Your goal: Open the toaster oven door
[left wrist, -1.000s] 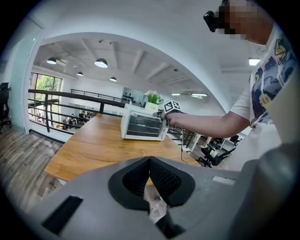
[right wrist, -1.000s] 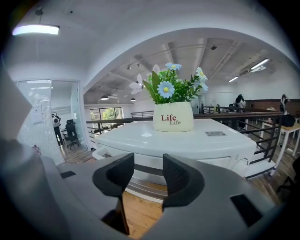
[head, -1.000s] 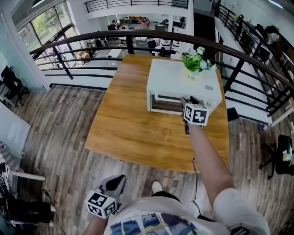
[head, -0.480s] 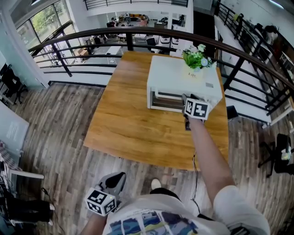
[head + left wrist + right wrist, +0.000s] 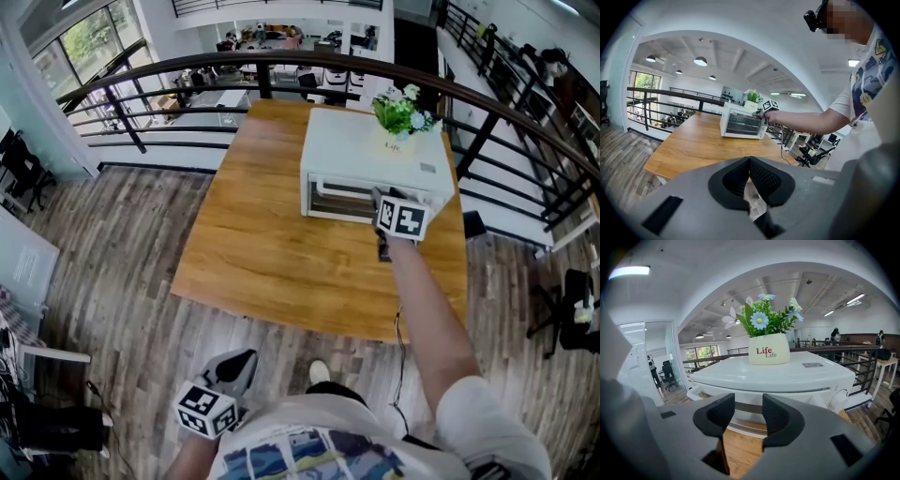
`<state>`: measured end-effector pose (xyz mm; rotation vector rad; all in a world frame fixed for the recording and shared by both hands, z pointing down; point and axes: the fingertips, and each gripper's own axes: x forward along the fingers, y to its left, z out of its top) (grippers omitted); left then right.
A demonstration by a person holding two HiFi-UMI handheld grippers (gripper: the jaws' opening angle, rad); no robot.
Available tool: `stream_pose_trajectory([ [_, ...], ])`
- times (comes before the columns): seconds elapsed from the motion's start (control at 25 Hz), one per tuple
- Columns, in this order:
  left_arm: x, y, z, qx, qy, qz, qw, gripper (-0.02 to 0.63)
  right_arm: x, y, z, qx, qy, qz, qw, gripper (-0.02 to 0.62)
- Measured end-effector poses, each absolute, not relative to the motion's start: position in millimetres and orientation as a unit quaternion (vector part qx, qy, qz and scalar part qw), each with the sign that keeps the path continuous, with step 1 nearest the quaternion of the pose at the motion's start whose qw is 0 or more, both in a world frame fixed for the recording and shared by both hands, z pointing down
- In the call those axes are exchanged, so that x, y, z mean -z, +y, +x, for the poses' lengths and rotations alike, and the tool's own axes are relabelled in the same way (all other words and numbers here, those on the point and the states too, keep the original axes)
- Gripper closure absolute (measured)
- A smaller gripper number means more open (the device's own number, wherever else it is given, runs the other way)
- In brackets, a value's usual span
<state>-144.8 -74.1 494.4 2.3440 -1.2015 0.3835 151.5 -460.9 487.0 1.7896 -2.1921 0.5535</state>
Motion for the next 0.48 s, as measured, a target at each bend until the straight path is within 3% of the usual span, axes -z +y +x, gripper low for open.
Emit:
stream_pose_trajectory([
  [0.48, -495.2, -68.2, -145.3, -0.139, -0.435, 0.856, 0.242, 0.603, -490.9, -444.4, 151.1, -0.185, -0.753, 0.619, 0.125, 0.413],
])
